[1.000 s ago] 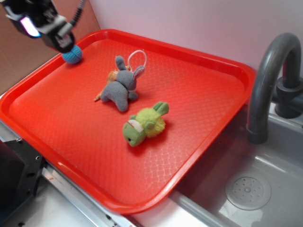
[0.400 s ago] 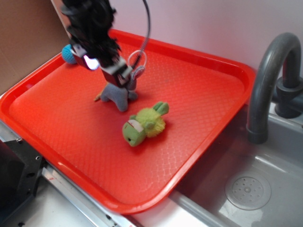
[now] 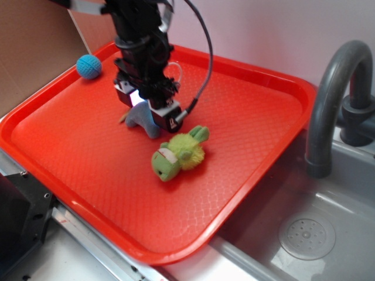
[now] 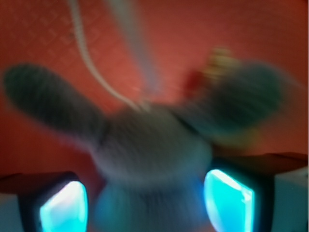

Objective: Grab the gray animal.

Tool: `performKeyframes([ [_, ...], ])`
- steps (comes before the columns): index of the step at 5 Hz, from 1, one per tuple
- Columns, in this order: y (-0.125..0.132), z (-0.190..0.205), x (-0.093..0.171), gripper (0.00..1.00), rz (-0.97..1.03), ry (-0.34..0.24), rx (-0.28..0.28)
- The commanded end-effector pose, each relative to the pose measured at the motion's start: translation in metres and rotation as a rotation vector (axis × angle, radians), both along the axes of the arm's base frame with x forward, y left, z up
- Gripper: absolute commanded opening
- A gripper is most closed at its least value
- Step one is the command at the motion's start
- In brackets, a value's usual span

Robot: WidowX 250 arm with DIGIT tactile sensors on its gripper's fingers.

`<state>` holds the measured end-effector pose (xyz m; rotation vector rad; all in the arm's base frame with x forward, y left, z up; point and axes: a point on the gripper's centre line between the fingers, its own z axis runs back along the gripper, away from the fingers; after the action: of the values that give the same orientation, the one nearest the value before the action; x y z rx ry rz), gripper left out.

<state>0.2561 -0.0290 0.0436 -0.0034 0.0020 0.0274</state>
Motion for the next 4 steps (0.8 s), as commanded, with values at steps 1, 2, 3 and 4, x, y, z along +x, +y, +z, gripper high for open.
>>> performKeyframes([
  [1, 0.01, -0.015, 0.016, 0.0, 0.036, -0.007, 0.041],
  [2, 0.011, -0.009, 0.017, 0.0, 0.027, -0.019, 0.028],
  [3, 0.014, 0.027, 0.02, 0.0, 0.03, -0.014, 0.062],
  [4, 0.017, 0.077, 0.019, 0.0, 0.097, -0.053, 0.062],
])
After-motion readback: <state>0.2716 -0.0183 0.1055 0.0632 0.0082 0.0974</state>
